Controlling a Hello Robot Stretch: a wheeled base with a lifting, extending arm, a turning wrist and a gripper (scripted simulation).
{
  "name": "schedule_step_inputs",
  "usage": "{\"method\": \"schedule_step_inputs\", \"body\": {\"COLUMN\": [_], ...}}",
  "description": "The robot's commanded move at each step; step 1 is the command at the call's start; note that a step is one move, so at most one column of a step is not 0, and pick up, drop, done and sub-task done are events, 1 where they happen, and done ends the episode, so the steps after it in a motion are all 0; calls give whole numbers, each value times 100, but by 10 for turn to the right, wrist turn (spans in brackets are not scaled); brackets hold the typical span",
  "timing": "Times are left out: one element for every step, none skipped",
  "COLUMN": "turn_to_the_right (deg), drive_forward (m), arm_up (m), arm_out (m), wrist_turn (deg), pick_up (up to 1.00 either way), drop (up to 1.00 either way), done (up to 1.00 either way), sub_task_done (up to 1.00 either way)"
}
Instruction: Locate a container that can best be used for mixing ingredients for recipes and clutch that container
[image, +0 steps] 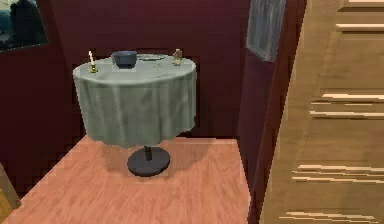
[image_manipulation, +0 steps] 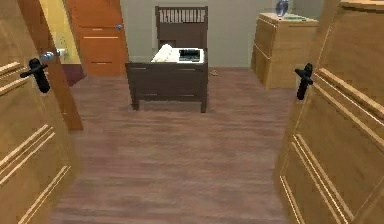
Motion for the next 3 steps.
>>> {"method": "schedule_step_inputs", "body": {"turn_to_the_right": [0, -360, 0], "drive_forward": [10, 0, 80], "arm_up": [0, 0, 0], "arm_out": [0, 0, 0], "wrist_turn": [0, 0, 0], "pick_up": [0, 0, 0], "drop": [0, 0, 0], "done": [0, 0, 0], "sub_task_done": [0, 0, 0]}}
